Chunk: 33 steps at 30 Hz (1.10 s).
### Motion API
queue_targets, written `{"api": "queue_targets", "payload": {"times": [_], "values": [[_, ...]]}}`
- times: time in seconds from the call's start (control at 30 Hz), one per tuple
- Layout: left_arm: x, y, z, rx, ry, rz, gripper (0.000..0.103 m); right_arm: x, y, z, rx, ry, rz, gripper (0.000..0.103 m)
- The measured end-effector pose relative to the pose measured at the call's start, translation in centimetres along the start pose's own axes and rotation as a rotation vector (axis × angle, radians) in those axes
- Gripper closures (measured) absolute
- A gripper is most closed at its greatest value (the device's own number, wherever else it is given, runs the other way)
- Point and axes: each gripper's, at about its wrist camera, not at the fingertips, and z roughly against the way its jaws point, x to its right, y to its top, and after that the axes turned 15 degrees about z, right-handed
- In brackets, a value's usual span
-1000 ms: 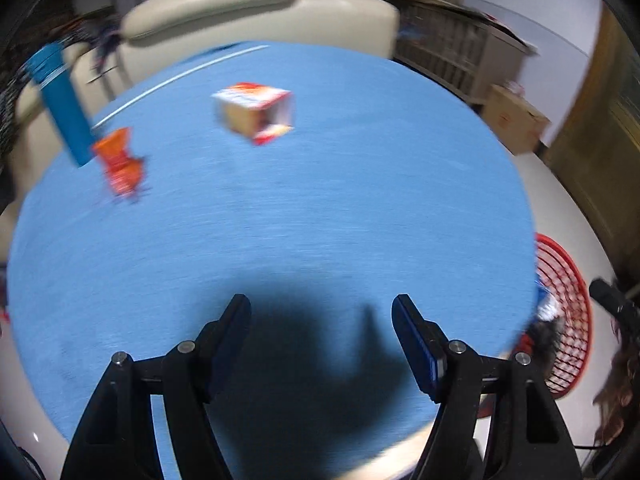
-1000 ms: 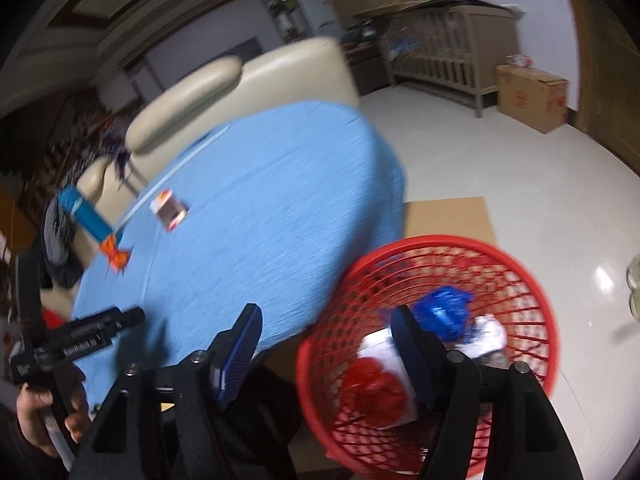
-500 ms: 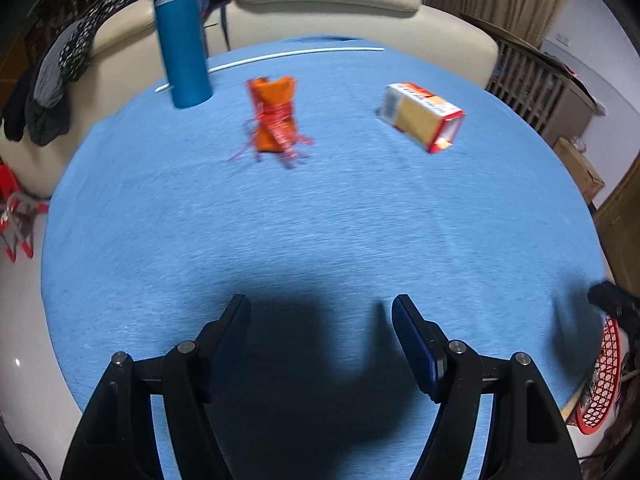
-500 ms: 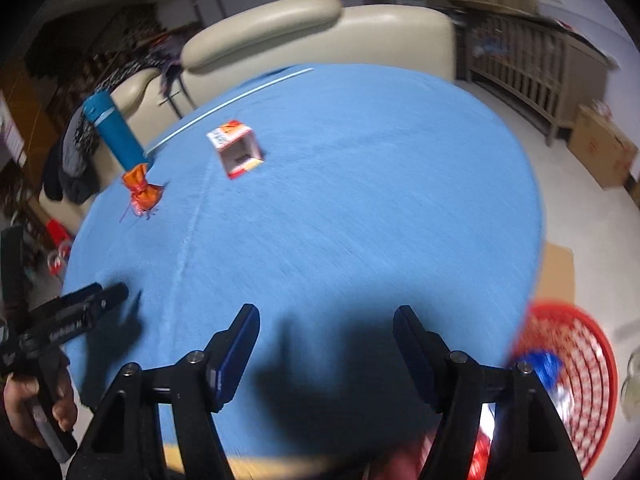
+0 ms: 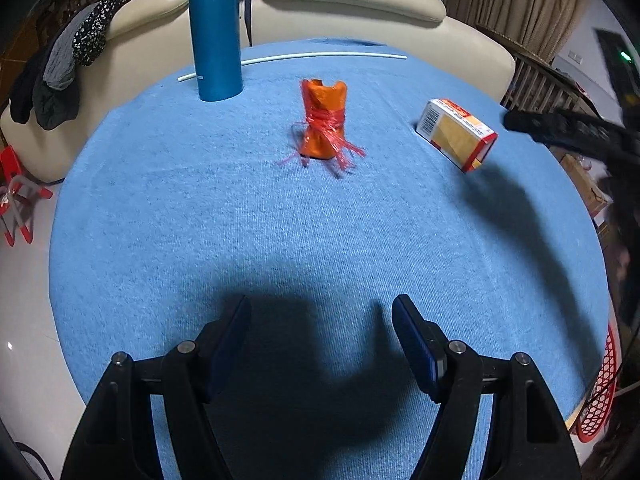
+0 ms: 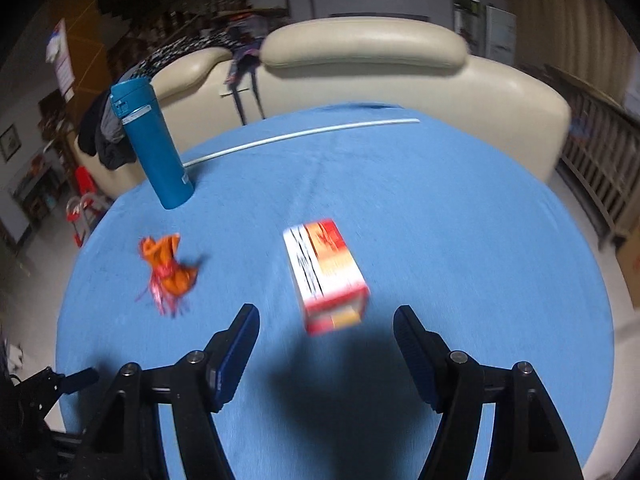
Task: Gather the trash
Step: 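Move both tools back over the orange bag and small box on the table, then grasp the orange bag with the left tool while the right tool grasps the medicine box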
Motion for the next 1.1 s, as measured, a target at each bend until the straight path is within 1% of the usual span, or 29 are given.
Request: {"api": "queue_targets", "payload": {"times": [0.07,0.17,0.23,0.33,0.37,0.4,0.43,0.57,0.7,0.73,0.8,0.83,0.87,0.9,0.97,1.07,1.1], "values": [[-0.1,0.5,-0.3,0.0,0.002,0.003,0.029,0.0,1.4,-1.7,-0.019,0.011,0.031,0.03],[-0.3,1.3,-0.6,0.004,0.009,0.008,0.029,0.3,2.2,-4.1,-0.053,0.013,0.06,0.03],[-0.2,2.1,-0.9,0.009,0.01,0.008,0.029,0.5,2.4,-6.0,-0.083,0.004,0.076,0.03],[0.3,3.6,-1.4,0.027,0.011,0.008,0.029,0.6,2.1,-8.3,-0.125,0.03,0.064,0.03],[0.6,4.3,-1.7,0.034,0.009,0.01,0.029,0.7,1.8,-8.7,-0.13,0.034,0.056,0.032],[0.8,4.8,-1.9,0.04,0.006,0.012,0.029,0.7,1.5,-8.9,-0.128,0.04,0.048,0.048],[1.2,5.7,-2.4,0.046,-0.001,0.017,0.029,0.7,1.2,-8.9,-0.123,0.052,0.04,0.049],[2.8,8.3,-4.0,0.068,-0.012,0.016,0.029,0.3,-0.1,-7.3,-0.097,0.033,0.022,0.053],[4.2,10.8,-6.3,0.116,0.036,0.016,0.029,0.7,-2.3,-4.1,-0.057,0.031,-0.03,0.053],[4.4,11.2,-7.1,0.113,0.05,0.018,0.028,0.6,-2.9,-3.2,-0.048,0.031,-0.039,0.053],[4.7,11.9,-9.1,0.074,0.066,0.023,0.028,0.5,-3.8,-1.8,-0.036,0.034,-0.049,0.053],[4.7,12.1,-9.7,0.067,0.068,0.025,0.034,0.4,-4.2,-1.3,-0.032,0.035,-0.053,0.053],[4.5,12.1,-9.9,0.064,0.07,0.034,0.072,0.4,-4.5,-0.7,-0.027,0.038,-0.057,0.053],[4.4,12.1,-10.0,0.047,0.068,0.042,0.069,0.3,-4.9,0.1,-0.019,0.04,-0.063,0.053],[3.7,11.8,-9.0,0.034,0.023,0.081,0.07,-0.1,-5.5,1.1,-0.006,0.044,-0.072,0.053],[3.5,10.6,-6.6,0.077,0.014,0.051,0.07,-0.7,-6.2,2.7,0.019,0.051,-0.088,0.053],[3.5,10.3,-6.0,0.079,0.009,0.05,0.07,-0.9,-6.4,3.1,0.024,0.053,-0.096,0.053]]}}
